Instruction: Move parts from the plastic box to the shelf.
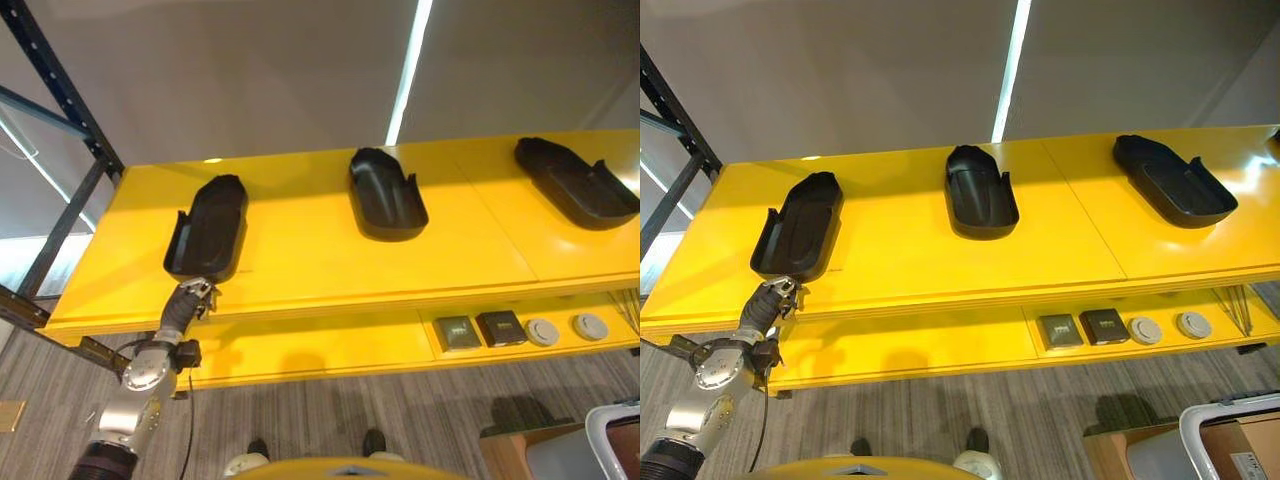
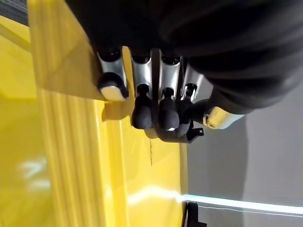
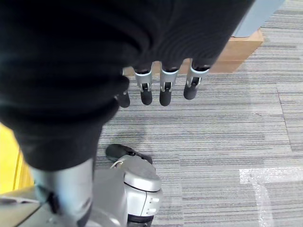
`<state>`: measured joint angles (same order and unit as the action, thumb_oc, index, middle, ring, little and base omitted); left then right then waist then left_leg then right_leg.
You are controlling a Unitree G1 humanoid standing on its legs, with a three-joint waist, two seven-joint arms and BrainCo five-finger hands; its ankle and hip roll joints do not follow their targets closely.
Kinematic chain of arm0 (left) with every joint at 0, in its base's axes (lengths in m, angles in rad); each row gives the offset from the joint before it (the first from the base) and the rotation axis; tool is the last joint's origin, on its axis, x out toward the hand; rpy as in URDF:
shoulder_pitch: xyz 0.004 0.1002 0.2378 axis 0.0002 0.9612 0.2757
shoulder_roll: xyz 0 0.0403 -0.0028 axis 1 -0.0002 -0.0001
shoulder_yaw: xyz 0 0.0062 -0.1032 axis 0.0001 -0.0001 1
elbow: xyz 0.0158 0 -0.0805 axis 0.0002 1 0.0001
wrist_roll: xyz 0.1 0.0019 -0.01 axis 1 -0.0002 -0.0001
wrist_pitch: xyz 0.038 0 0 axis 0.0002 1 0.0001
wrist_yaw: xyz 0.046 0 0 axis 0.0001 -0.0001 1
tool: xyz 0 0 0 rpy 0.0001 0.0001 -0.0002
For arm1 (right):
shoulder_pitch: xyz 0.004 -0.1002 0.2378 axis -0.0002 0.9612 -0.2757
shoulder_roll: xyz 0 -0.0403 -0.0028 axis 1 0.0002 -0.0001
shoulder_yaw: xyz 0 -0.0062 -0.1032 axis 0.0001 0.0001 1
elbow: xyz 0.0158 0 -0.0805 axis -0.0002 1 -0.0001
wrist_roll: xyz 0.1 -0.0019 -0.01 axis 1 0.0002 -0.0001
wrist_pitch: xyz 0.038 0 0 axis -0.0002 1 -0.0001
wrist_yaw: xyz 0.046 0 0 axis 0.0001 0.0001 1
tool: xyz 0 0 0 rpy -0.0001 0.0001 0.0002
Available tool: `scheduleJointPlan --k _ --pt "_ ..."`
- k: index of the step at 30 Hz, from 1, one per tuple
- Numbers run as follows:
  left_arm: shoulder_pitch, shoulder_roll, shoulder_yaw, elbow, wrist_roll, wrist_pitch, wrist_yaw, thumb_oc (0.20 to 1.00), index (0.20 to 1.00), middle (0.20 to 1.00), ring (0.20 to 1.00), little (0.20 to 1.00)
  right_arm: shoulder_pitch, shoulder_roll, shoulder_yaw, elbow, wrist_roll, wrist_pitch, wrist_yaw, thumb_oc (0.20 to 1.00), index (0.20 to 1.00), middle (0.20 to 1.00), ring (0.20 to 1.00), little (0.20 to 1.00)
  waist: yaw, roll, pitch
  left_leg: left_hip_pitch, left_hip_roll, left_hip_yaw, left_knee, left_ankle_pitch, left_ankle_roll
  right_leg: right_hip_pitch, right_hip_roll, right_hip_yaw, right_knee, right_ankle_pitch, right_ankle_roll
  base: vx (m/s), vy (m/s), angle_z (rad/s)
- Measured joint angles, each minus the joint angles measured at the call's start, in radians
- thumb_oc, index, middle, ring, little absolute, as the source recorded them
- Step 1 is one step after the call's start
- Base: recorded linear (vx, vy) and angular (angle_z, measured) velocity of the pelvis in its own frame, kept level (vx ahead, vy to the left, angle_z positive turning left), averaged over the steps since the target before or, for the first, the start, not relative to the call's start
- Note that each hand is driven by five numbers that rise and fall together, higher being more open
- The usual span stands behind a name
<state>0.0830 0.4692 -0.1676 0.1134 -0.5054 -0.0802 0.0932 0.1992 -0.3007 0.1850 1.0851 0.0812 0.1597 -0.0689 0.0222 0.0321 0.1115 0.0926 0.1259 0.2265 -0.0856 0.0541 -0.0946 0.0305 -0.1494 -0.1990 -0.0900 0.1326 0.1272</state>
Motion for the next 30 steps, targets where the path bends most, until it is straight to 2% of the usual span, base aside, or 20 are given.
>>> scheduleJointPlan --k 5,13,17,23,30 --pt "-0.005 -0.007 0.0 0.005 0.01 -0.02 0.012 0.2 0.2 0.2 0.2 0.2 0.0 -0.001 0.0 -0.008 -0.001 0.001 0.0 1.0 1.0 1.0 1.0 1.0 0.0 -0.003 0.006 0.0 0.0 0.001 0.0 -0.002 -0.003 0.0 0.0 0.002 0.0 0.0 0.0 0.0 0.0 0.0" --pt "-0.015 -0.007 0.049 -0.12 0.017 -0.018 0.03 0.2 0.2 0.2 0.2 0.2 0.0 -0.004 -0.002 -0.008 -0.009 0.001 0.001 1.0 1.0 1.0 1.0 1.0 -0.001 -0.007 0.025 0.014 0.0 0.005 0.0 -0.004 -0.001 0.009 0.0 0.006 0.0 0.001 0.0 0.01 0.001 -0.02" --pt "-0.016 -0.007 0.054 -0.127 0.018 -0.003 0.03 0.2 0.2 0.2 0.2 0.2 0.0 -0.004 -0.002 -0.009 -0.01 0.001 0.001 1.0 1.0 1.0 1.0 1.0 -0.002 -0.006 0.026 0.015 0.0 0.007 0.0 -0.005 0.0 0.01 0.0 0.007 0.0 0.0 0.0 0.0 0.0 0.0" --pt "-0.063 -0.015 0.052 0.031 0.006 0.018 0.049 0.2 0.2 0.2 0.2 0.2 -0.004 -0.005 -0.001 -0.008 -0.042 0.001 0.002 1.0 1.0 1.0 1.0 1.0 -0.019 -0.003 0.025 0.028 0.0 0.019 0.0 -0.008 0.0 0.015 0.001 0.019 0.0 0.001 0.0 0.0 0.004 -0.04" --pt "-0.065 -0.022 0.047 0.04 0.007 0.018 0.052 0.2 0.2 0.2 0.2 0.2 0.0 -0.006 -0.001 -0.008 -0.049 0.001 0.003 1.0 1.0 1.0 1.0 1.0 -0.024 0.0 0.017 0.03 0.0 0.02 0.0 -0.008 0.0 0.015 0.001 0.022 0.0 0.001 0.0 0.0 0.001 -0.01"
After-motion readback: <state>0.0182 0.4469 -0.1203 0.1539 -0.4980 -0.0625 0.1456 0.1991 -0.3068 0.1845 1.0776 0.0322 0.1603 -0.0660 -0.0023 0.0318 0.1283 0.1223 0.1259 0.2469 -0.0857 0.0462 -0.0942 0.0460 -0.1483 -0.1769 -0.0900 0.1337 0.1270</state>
